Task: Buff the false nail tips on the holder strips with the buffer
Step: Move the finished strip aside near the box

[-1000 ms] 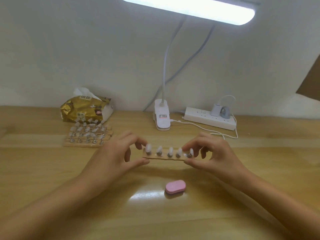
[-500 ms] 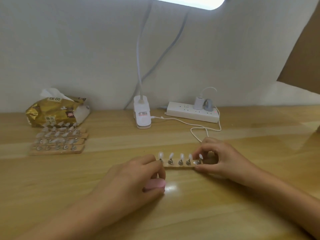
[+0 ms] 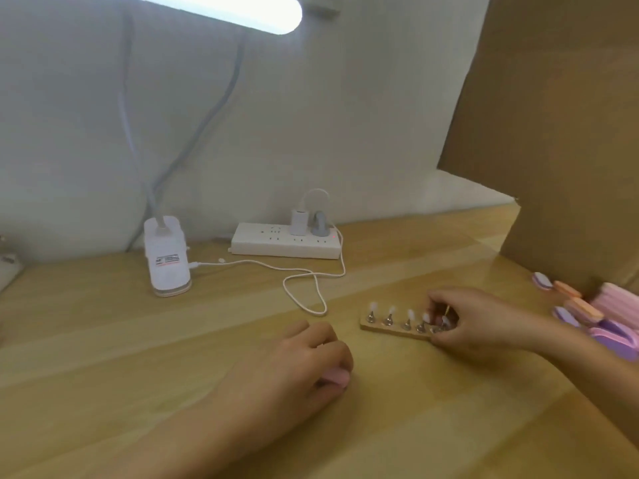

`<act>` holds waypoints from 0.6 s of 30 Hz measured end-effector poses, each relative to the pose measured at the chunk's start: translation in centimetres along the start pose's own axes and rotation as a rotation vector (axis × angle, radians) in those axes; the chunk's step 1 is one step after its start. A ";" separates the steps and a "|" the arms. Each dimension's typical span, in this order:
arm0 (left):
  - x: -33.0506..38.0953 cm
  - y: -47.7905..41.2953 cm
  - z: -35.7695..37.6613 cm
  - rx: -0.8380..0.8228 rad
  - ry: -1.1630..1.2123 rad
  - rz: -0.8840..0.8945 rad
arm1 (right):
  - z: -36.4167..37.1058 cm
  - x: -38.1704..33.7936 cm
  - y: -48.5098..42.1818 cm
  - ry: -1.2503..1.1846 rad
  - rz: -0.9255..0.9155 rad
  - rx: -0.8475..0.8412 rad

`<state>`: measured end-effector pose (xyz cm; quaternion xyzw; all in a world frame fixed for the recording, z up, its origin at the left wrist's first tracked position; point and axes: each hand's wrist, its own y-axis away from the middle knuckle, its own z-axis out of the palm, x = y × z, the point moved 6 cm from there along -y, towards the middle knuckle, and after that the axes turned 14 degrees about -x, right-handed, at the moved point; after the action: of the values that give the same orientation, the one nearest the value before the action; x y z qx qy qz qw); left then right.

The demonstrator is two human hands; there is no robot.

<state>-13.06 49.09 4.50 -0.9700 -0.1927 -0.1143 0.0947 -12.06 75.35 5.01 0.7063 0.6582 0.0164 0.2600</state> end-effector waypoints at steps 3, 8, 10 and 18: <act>0.0 -5.8 1.0 -0.017 0.014 -0.024 | -2.3 4.8 -1.1 -0.068 0.142 0.089; 0.6 -11.6 2.1 0.066 -0.042 -0.119 | -6.1 10.2 -5.0 -0.169 0.336 0.274; 0.8 -11.9 2.6 0.114 -0.058 -0.079 | -7.4 12.0 -6.3 -0.209 0.424 0.351; -0.4 -12.0 2.8 0.097 0.096 -0.091 | -9.4 17.2 -7.2 -0.261 0.731 0.574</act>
<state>-17.60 60.51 3.39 -0.9479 -0.2372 -0.1554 0.1454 -19.87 94.74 4.81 0.9307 0.3068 -0.1643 0.1123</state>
